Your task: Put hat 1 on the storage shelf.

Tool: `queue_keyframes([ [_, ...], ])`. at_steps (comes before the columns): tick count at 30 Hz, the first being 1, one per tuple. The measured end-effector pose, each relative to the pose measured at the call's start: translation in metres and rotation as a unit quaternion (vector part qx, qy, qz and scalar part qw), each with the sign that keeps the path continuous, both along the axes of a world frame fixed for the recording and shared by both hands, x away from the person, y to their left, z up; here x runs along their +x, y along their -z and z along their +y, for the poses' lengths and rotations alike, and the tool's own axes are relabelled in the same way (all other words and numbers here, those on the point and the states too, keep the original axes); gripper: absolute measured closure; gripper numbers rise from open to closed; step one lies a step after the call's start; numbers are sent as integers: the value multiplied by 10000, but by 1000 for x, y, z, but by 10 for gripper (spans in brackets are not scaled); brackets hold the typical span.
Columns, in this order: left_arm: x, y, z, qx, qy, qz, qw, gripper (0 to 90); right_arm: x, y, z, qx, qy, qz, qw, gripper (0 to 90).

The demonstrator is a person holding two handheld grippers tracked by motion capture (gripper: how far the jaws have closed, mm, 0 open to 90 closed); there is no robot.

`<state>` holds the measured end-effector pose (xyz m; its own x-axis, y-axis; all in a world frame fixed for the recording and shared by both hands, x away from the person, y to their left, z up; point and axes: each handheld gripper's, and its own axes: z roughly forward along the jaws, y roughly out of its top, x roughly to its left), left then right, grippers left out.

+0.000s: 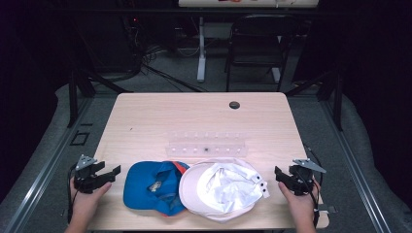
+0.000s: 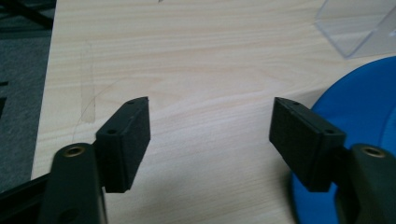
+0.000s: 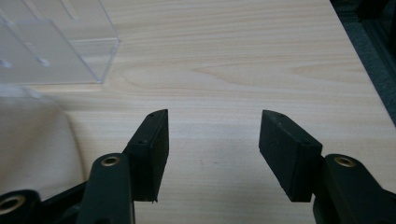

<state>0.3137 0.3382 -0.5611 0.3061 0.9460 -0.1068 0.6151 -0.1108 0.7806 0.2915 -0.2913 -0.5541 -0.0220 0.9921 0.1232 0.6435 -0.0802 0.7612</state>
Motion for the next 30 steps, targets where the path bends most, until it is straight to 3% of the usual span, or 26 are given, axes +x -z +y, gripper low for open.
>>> queue_keyframes([
  [4, -3, -4, 0, -41, -1, -109, 9999, 316, -6, -7, -1, 365, -116, -31, 9993, 490],
  [10, -7, -9, 2, -345, -69, -181, 9992, 317, -14, -12, -3, 512, -258, -134, 9983, 501],
  [16, -8, -12, -2, -267, 1, -145, 9995, 316, -22, -18, -8, 972, -449, -123, 9942, 563],
  [20, -8, -14, -7, -356, 99, -131, 9992, 316, -27, -23, -7, 932, -459, 29, 9946, 531],
  [26, -5, -12, -13, -308, 217, 17, 9993, 317, -28, -32, -10, 1284, -588, 237, 9897, 501],
  [30, -6, -14, -16, -262, 324, -34, 9991, 317, -30, -40, -10, 1265, -623, 247, 9897, 488],
])
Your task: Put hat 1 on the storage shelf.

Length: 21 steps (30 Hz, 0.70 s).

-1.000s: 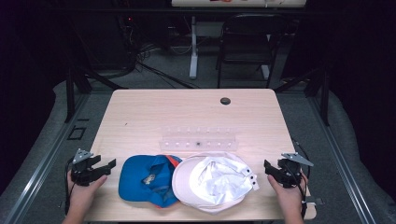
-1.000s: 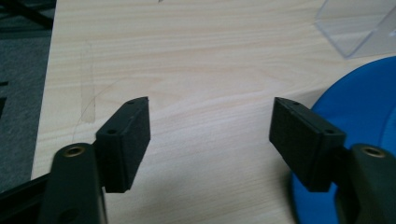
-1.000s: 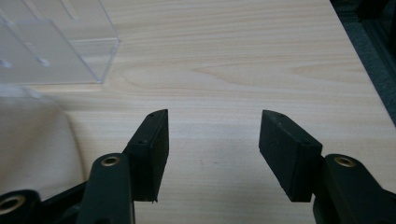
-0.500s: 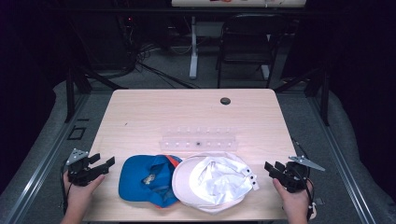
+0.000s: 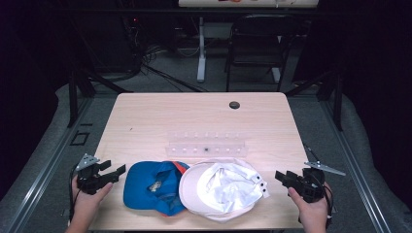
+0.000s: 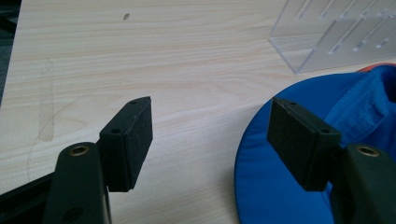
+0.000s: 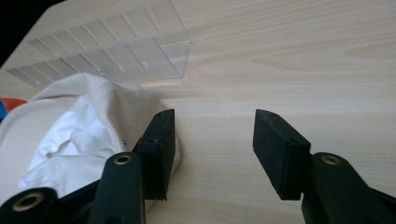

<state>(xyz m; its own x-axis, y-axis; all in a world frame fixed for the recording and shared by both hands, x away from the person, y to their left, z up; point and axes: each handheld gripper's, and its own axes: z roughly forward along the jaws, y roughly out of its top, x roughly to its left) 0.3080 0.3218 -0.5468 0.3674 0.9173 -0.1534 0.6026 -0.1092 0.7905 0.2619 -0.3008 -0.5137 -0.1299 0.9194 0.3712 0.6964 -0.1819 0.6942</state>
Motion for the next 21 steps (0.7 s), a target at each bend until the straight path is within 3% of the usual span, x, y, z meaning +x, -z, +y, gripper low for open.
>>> queue_keyframes([
  [9, 0, -2, -5, 60, -34, -19, 10000, 321, -3, -20, 4, 413, -301, -58, 9987, 418],
  [10, 1, -1, -5, 30, -69, -5, 10000, 322, -3, -25, 4, 708, -344, -189, 9967, 391],
  [14, 1, -1, -4, 47, -74, 30, 10000, 326, -3, -33, 9, 1063, -436, -385, 9926, 287],
  [18, 1, -1, -4, 64, -101, 46, 9999, 333, -2, -39, 18, 845, -665, -317, 9937, 280],
  [21, 1, -2, -4, 75, -114, 78, 9999, 333, -2, -42, 22, 835, -741, -307, 9933, 268],
])
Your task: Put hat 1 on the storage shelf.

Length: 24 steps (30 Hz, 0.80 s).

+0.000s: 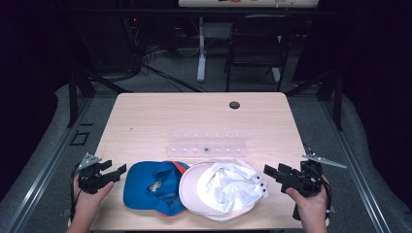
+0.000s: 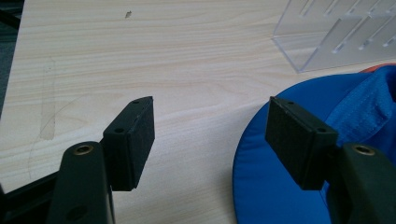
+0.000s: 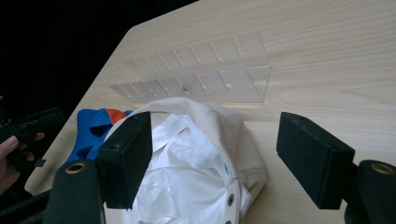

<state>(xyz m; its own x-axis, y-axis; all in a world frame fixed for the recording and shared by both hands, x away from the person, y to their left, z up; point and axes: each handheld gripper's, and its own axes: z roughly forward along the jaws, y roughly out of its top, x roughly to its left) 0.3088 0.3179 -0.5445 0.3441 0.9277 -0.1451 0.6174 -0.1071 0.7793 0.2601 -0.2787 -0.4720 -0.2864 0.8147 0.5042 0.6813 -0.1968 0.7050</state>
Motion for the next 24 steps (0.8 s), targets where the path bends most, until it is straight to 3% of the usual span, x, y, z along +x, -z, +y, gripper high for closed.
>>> queue_keyframes([
  [6, -1, -4, 4, -256, -185, 28, 9995, 311, 3, -4, 9, 310, -148, 178, 9993, 294],
  [11, -2, -6, 8, -748, -200, 99, 9970, 287, 3, -3, 18, -160, -95, 176, 9997, 383],
  [12, -2, -7, 7, -744, -198, 83, 9970, 286, 4, -2, 23, -565, 35, 164, 9983, 469],
  [15, -3, -6, 6, -558, -94, 41, 9984, 235, 4, -2, 25, -648, 66, 219, 9976, 502],
  [16, -4, -4, 3, -362, -49, 40, 9993, 235, 4, -2, 25, -696, 69, 240, 9973, 528],
  [17, -4, -5, 0, -109, -181, 25, 9998, 302, 4, -2, 27, -772, 77, 279, 9966, 557],
  [18, -4, -7, 0, -44, -204, 27, 9998, 349, 4, -2, 27, -802, 74, 290, 9963, 567],
  [20, -3, -7, -2, -169, -301, -9, 9994, 355, 4, -1, 28, -846, 74, 329, 9958, 590],
  [24, -1, -4, -2, -219, -218, 90, 9995, 354, 1, 0, 29, -971, 117, 416, 9943, 667],
])
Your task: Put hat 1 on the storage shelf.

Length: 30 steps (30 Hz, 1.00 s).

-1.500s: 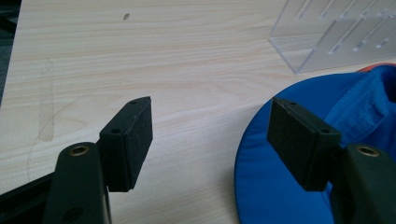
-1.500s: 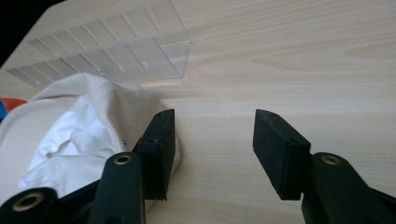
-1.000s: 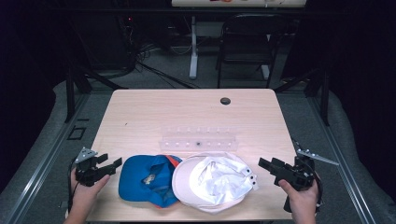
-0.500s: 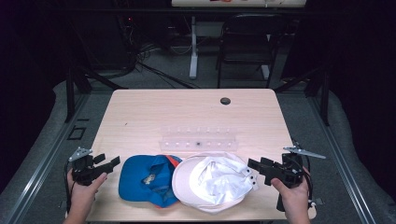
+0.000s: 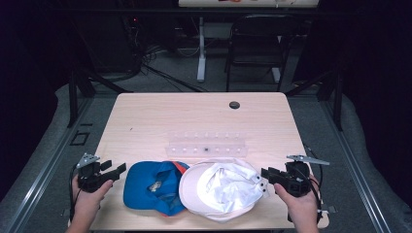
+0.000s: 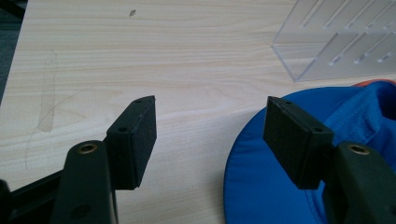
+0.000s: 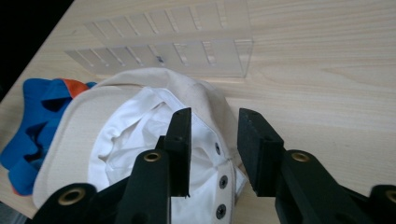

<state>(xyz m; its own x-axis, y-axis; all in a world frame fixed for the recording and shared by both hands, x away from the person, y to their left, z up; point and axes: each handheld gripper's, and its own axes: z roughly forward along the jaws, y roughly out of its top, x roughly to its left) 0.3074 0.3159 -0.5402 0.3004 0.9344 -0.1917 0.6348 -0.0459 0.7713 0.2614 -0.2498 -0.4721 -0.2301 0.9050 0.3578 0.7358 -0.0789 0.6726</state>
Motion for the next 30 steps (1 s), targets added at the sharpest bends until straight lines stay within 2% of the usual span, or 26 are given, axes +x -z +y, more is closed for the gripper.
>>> queue_keyframes([
  [2, 1, -1, -1, -44, 2, 18, 10000, 354, -2, 1, 1, -129, -20, 36, 9999, 686],
  [5, 0, -2, -2, 8, 83, -38, 10000, 356, -4, 3, 3, -251, -140, -17, 9996, 675],
  [6, -1, -3, -2, 30, 177, -45, 9998, 384, -6, 5, 3, -452, -169, 22, 9988, 637],
  [8, -2, -3, -2, 78, 186, -45, 9998, 422, -6, 6, 3, -448, -134, 54, 9989, 624],
  [9, -1, -1, -3, 139, 164, -85, 9997, 431, -6, 7, -1, -371, -115, 152, 9991, 582],
  [11, -1, 0, -3, 184, 211, -33, 9996, 435, -6, 7, -3, -328, -116, 192, 9992, 571],
  [13, -1, 2, -4, 241, 209, -38, 9995, 439, -3, 9, -9, -96, -195, 387, 9990, 561],
  [14, -1, 1, -4, 314, 239, 21, 9992, 448, -2, 10, -12, 16, -292, 556, 9980, 556],
  [19, -1, 1, -4, 403, 253, 0, 9989, 478, 5, 16, -14, 79, -391, 886, 9953, 559],
  [24, -1, 1, -4, 344, 240, -70, 9991, 487, 12, 23, -11, 100, -485, 1079, 9929, 557],
  [28, -1, 1, -3, 278, 261, -91, 9992, 442, 17, 30, -8, 96, -514, 1142, 9921, 576],
  [29, -1, 2, -2, 130, 336, -170, 9992, 451, 19, 34, -6, 105, -528, 1123, 9922, 600],
  [30, -1, 1, -2, 103, 359, -155, 9992, 455, 19, 35, -5, 83, -535, 1130, 9921, 605],
])
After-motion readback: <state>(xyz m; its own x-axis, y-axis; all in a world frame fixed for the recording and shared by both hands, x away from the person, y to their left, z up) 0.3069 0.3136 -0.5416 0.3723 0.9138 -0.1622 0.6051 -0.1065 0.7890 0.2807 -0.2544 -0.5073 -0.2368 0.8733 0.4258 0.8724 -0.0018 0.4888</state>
